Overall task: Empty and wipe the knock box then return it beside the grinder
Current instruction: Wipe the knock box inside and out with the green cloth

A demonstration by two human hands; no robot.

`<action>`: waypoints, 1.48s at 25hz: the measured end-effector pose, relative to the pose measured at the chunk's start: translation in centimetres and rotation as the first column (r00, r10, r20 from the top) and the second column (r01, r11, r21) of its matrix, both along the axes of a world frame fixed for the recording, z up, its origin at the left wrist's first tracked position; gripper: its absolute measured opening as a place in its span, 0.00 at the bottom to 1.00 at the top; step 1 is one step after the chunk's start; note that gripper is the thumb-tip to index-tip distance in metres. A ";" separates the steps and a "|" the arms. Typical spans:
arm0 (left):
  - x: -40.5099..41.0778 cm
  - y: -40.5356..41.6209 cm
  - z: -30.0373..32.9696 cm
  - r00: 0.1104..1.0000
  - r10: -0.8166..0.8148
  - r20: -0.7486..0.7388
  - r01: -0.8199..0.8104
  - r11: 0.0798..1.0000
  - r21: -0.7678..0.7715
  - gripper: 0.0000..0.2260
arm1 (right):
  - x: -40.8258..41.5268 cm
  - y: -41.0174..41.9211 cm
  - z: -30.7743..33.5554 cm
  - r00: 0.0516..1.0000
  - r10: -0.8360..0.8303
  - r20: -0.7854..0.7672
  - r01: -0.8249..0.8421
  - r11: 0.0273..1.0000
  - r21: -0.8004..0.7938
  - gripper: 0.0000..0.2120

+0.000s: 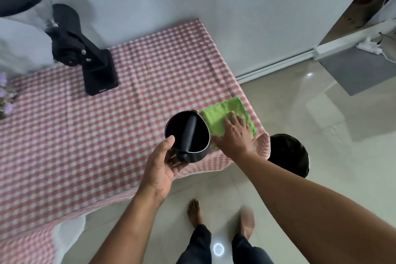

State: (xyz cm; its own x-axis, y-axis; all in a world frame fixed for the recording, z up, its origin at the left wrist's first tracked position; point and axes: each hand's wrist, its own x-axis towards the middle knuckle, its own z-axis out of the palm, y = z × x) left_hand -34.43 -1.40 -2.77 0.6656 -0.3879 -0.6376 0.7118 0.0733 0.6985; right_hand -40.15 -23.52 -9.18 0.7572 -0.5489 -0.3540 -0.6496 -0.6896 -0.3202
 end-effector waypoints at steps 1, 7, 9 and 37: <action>0.4 0.4 0.0 1.000 -0.008 -0.006 0.008 1.000 -0.017 0.29 | -0.1 0.3 -0.7 1.000 -0.015 0.007 0.015 1.000 -0.020 0.34; 2.8 2.6 0.9 0.998 -0.060 0.000 0.060 0.996 -0.061 0.30 | 1.6 0.4 1.4 0.968 -0.186 0.170 0.200 0.978 -0.066 0.09; 3.4 2.8 1.1 0.998 -0.066 0.016 0.067 0.996 -0.052 0.29 | 1.6 -0.3 4.1 0.904 -0.353 0.240 0.355 0.934 0.038 0.07; -0.8 -5.0 12.9 0.886 -0.162 0.434 0.157 0.987 0.048 0.23 | -7.4 3.0 21.1 0.606 -0.385 0.696 -0.130 0.815 0.564 0.22</action>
State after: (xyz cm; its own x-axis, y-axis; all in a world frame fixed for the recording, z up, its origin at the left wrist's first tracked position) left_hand -35.20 -6.39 10.09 0.8070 -0.5068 -0.3032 0.3380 -0.0247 0.9408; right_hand -47.51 -20.51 11.96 0.8078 -0.5863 0.0605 -0.0524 -0.1737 -0.9834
